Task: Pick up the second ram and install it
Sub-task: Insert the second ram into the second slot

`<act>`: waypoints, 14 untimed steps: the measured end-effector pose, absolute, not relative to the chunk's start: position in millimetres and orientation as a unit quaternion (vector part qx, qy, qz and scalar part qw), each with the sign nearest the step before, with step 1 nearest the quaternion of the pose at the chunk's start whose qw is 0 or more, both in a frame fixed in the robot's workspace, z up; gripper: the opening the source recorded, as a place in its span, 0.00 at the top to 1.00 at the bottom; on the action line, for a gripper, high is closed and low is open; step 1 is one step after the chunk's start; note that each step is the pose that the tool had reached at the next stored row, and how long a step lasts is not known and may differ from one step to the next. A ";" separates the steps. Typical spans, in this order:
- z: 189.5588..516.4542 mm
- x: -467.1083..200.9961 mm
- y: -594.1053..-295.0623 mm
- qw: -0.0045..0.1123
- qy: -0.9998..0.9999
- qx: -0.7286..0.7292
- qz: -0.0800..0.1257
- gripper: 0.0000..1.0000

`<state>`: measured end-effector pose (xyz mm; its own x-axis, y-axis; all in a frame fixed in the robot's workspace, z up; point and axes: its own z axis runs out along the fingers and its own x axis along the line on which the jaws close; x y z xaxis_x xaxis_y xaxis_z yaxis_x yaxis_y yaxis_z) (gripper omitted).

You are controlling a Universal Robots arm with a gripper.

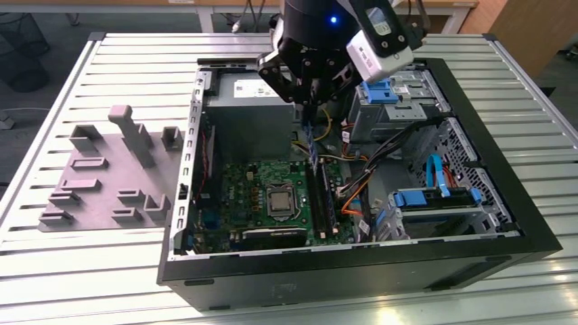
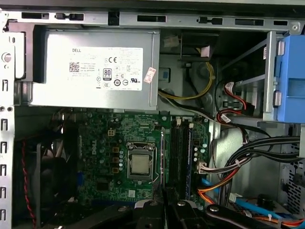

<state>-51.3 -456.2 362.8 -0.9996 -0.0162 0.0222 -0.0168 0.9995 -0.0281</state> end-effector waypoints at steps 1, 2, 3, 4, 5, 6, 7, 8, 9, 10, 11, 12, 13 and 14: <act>361.9 -51.0 -456.2 0.011 -1.000 0.007 0.014 0.86; 360.6 -50.4 -456.2 0.011 -1.000 0.006 0.014 0.86; 359.2 -49.7 -456.2 0.011 -1.000 0.006 0.014 0.86; 357.6 -48.3 -456.2 0.011 -1.000 0.005 0.014 0.86; 355.7 -46.6 -456.2 0.011 -1.000 0.005 0.014 0.86; 353.9 -45.4 -456.2 0.011 -1.000 0.004 0.014 0.86; 352.1 -45.1 -456.3 0.011 -1.000 0.002 0.014 0.86; 350.7 -45.1 -456.3 0.011 -1.000 0.001 0.014 0.86; 350.2 -45.1 -456.3 0.011 -1.000 0.000 0.014 0.86; 350.3 -45.1 -456.3 0.011 -1.000 0.000 0.014 0.86; 350.3 -45.1 -456.3 0.011 -1.000 0.000 0.014 0.86; 350.3 -45.1 -456.3 0.011 -1.000 0.000 0.014 0.86; 350.2 -45.1 -456.3 0.011 -1.000 0.000 0.014 0.86; 350.2 -45.1 -456.3 0.011 -1.000 0.000 0.014 0.86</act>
